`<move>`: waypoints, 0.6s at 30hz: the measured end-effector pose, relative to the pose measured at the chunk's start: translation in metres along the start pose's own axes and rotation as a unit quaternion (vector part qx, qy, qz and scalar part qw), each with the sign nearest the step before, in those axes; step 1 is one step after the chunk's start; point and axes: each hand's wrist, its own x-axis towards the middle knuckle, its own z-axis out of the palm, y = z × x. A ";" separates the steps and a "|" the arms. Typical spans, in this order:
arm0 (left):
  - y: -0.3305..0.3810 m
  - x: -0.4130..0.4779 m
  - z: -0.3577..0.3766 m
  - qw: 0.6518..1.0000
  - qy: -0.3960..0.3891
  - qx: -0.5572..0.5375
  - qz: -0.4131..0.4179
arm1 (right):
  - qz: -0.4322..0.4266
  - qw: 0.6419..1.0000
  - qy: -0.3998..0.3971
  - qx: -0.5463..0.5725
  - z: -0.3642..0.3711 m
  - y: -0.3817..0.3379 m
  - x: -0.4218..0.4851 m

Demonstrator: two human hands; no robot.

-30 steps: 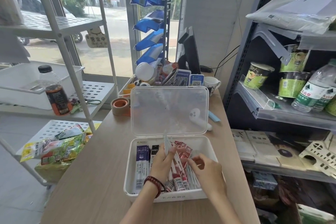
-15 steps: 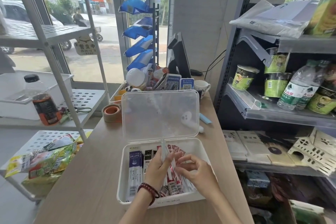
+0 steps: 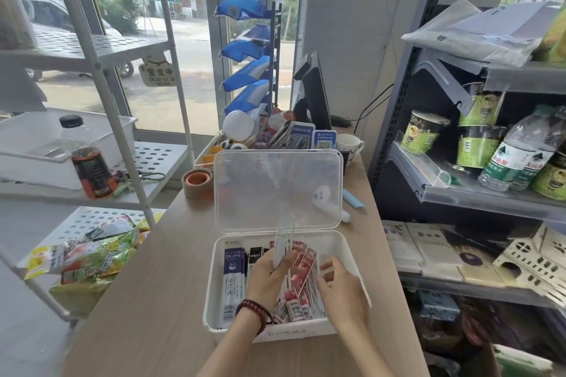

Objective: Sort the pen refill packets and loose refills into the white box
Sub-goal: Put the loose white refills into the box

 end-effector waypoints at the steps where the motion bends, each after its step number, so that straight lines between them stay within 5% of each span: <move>1: -0.002 0.000 -0.001 1.000 0.006 0.010 -0.007 | 0.014 1.000 0.014 -0.021 0.002 0.000 0.000; 11: -0.014 0.000 -0.004 0.998 0.050 0.011 -0.022 | 0.073 0.984 -0.039 -0.161 0.013 0.005 0.006; 18: -0.008 0.001 -0.004 0.999 0.042 0.013 -0.013 | -0.026 0.998 -0.014 0.052 -0.002 0.001 -0.003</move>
